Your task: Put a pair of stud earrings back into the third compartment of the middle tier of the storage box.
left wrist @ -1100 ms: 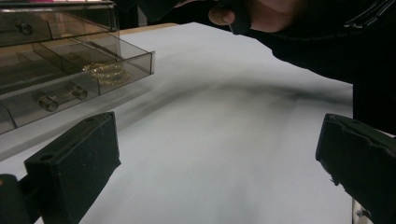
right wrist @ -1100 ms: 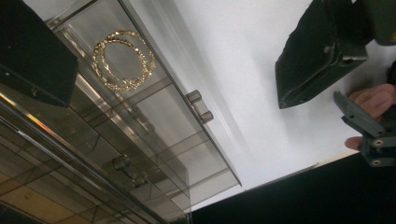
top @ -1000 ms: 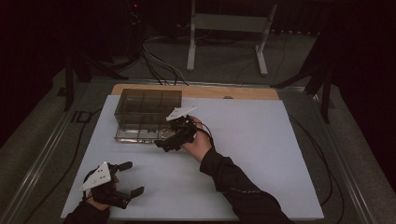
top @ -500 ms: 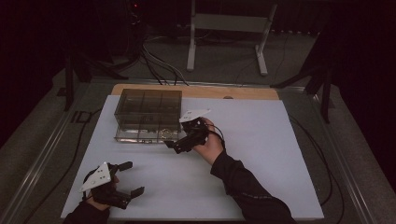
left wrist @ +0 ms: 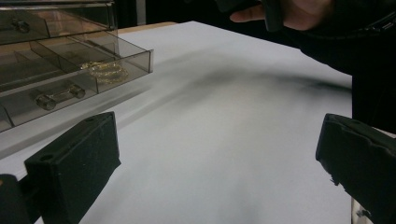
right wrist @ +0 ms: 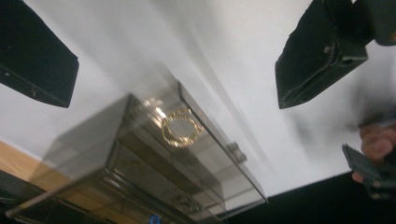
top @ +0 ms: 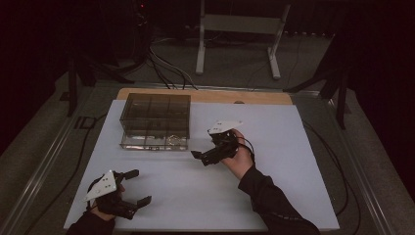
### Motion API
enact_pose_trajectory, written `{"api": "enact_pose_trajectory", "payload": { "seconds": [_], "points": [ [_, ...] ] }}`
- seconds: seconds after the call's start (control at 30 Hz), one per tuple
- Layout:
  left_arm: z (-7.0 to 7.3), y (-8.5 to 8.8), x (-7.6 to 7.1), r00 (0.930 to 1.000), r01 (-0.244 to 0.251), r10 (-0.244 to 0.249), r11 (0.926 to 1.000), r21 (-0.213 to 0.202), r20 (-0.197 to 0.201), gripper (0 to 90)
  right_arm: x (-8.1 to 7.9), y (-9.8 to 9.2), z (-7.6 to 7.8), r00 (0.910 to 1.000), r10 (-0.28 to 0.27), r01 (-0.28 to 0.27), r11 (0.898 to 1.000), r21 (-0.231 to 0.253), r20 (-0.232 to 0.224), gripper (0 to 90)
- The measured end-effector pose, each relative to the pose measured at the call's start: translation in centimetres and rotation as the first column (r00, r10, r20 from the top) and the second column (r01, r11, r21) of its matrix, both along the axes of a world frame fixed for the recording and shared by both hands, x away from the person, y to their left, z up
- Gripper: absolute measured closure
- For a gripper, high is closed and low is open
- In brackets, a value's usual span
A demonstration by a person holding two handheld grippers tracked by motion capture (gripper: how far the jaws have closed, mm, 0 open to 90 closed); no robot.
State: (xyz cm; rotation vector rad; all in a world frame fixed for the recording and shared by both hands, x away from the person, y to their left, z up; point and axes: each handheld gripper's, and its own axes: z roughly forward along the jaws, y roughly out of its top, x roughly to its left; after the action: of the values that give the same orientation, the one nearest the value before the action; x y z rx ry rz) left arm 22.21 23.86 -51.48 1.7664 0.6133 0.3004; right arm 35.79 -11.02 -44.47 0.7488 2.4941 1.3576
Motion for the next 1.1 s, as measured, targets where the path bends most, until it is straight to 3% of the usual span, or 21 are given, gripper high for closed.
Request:
{"api": "enact_pose_trajectory", "payload": {
  "seconds": [0.17,0.8,1.1],
  "points": [
    [0.0,0.0,0.0,1.0,0.002,-0.002,1.0,0.001,0.002,0.6,-0.6,-1.6,-0.8,0.9998,-0.017,0.017,1.0,-0.021,-0.008,0.0],
    [0.1,-0.1,-0.1,1.0,0.004,-0.004,1.0,0.007,0.006,0.6,-3.4,-6.4,-4.9,0.9965,-0.072,0.072,0.997,-0.003,-0.043,0.0],
    [0.1,-0.1,-0.1,1.0,0.004,-0.004,1.0,0.008,0.006,0.6,-4.3,-8.4,-6.0,0.9932,-0.099,0.099,0.995,0.002,-0.061,0.0]
  ]
}}
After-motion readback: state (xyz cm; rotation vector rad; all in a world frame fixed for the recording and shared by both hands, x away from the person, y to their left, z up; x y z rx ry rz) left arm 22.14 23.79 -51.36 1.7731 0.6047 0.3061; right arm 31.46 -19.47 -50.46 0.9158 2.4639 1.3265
